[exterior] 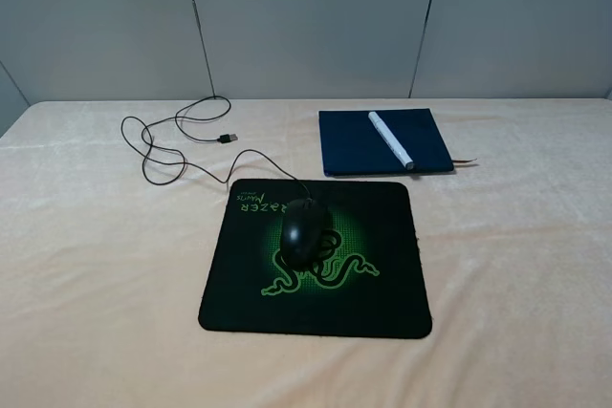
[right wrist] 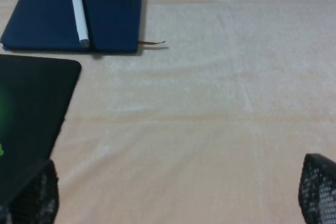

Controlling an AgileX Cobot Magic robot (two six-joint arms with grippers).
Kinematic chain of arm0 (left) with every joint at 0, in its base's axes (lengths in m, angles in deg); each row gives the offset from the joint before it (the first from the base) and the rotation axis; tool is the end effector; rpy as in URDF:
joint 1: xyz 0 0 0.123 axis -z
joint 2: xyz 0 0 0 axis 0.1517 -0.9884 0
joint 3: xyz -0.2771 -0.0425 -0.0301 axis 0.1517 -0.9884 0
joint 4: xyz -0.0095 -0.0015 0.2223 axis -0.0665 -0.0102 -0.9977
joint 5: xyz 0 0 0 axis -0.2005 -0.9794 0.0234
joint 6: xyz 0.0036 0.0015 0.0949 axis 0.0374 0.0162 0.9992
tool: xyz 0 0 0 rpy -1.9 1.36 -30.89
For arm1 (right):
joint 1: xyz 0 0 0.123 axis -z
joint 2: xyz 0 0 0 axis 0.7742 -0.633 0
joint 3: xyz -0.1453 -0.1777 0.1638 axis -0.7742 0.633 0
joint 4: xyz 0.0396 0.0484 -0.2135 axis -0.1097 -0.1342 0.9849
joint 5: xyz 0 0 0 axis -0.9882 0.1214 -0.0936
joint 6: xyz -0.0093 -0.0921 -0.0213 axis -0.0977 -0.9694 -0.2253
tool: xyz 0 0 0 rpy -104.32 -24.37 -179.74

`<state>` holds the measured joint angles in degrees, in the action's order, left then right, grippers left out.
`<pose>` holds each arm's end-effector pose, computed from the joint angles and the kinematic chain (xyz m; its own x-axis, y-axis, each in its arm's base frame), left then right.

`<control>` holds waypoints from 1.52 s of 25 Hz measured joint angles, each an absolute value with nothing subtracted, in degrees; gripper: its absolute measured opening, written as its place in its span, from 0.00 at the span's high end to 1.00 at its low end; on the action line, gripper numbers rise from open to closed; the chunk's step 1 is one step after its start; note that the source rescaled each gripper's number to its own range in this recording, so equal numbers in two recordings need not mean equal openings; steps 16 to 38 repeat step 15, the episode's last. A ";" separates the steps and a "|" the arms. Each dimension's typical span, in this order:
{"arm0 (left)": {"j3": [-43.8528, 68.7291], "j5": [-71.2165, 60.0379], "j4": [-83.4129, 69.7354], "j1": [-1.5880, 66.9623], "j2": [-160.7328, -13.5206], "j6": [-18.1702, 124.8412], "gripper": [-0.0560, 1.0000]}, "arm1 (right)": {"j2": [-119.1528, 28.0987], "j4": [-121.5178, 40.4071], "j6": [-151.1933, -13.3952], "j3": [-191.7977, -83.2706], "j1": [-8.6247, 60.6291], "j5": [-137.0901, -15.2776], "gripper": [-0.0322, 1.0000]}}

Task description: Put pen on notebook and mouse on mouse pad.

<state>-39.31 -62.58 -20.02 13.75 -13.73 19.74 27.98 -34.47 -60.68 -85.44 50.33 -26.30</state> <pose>-0.0236 0.0016 0.2573 -0.4636 0.0462 -0.8848 0.0943 0.9955 0.0025 -0.0230 0.0024 0.2610 -0.4324 -0.0086 -0.9016 -0.0337 0.9994 0.0067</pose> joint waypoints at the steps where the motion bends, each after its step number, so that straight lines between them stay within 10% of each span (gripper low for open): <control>1: -39.31 -62.58 -20.02 13.75 -13.73 19.74 0.00 | 27.98 -34.47 -60.68 -85.44 50.33 -26.30 0.00; 38: -39.31 -62.58 -20.02 13.75 -13.73 19.74 0.00 | 27.98 -34.47 -60.68 -85.44 50.33 -26.30 0.00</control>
